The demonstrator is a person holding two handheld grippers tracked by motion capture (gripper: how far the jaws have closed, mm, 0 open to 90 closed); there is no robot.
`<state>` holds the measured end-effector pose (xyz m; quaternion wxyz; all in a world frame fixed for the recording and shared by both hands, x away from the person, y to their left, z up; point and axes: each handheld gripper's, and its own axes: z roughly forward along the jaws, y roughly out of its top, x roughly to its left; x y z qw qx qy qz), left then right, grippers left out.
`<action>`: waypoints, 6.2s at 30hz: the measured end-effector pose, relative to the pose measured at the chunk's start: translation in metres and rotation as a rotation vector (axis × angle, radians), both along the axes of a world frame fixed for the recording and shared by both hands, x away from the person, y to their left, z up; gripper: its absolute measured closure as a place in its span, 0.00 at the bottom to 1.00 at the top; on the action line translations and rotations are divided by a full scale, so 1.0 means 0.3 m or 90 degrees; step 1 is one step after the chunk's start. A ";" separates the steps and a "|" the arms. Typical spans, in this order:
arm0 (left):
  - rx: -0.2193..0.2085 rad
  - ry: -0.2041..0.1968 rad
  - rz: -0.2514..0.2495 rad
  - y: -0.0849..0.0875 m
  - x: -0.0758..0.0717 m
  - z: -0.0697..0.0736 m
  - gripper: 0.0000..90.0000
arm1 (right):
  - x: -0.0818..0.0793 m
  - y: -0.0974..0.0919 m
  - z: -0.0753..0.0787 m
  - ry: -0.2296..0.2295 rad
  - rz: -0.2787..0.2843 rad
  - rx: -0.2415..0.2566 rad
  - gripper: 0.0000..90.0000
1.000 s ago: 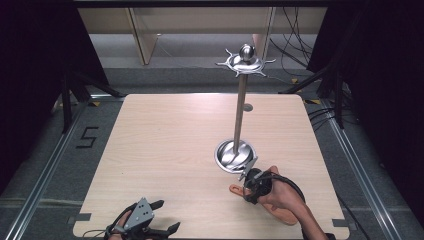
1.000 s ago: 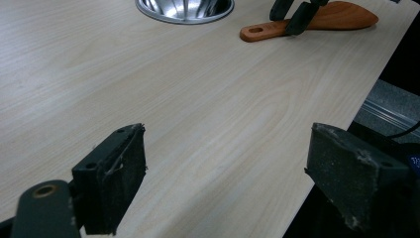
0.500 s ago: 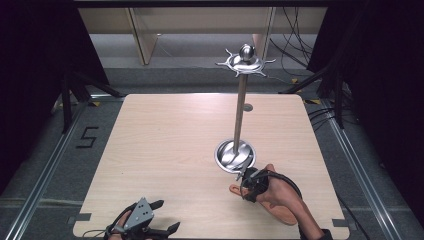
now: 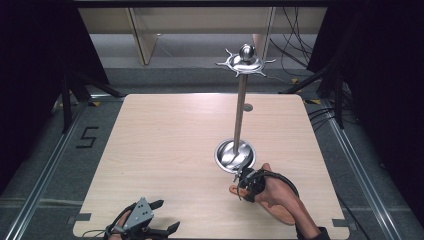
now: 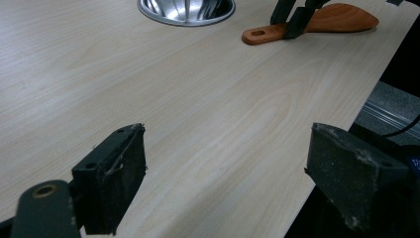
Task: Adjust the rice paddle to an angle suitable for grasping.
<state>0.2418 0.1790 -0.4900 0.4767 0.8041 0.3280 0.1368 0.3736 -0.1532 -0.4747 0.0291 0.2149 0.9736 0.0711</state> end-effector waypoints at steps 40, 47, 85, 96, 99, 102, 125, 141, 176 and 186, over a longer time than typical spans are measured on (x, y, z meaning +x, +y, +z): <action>0.002 0.009 0.008 0.002 -0.002 -0.001 0.16 | -0.101 -0.165 0.212 -0.189 -0.061 0.108 0.75; 0.003 0.012 0.009 0.002 -0.003 -0.001 0.17 | -0.100 -0.225 0.297 -0.248 -0.074 0.156 0.75; 0.001 0.017 0.016 0.003 0.005 -0.007 0.17 | -0.064 -0.320 0.624 -0.363 -0.130 0.440 0.75; -0.002 0.019 0.018 0.001 0.003 -0.007 0.17 | -0.064 -0.307 0.695 -0.385 -0.124 0.452 0.75; 0.001 0.017 0.015 0.001 0.002 -0.007 0.17 | -0.063 -0.307 0.720 -0.379 -0.123 0.460 0.75; -0.001 0.019 0.017 0.001 0.002 -0.007 0.17 | -0.066 -0.304 0.749 -0.387 -0.130 0.468 0.75; 0.001 0.023 0.013 -0.002 0.001 -0.008 0.17 | 0.008 -0.257 0.869 -0.413 -0.125 0.513 0.75; 0.001 0.016 0.010 -0.001 0.003 -0.008 0.17 | 0.057 -0.245 0.874 -0.382 -0.145 0.517 0.75; 0.000 0.021 0.006 -0.002 0.001 -0.007 0.17 | 0.111 -0.214 0.842 -0.364 -0.143 0.531 0.75; -0.005 0.020 0.010 -0.003 0.001 -0.009 0.16 | 0.110 -0.221 0.834 -0.352 -0.139 0.534 0.73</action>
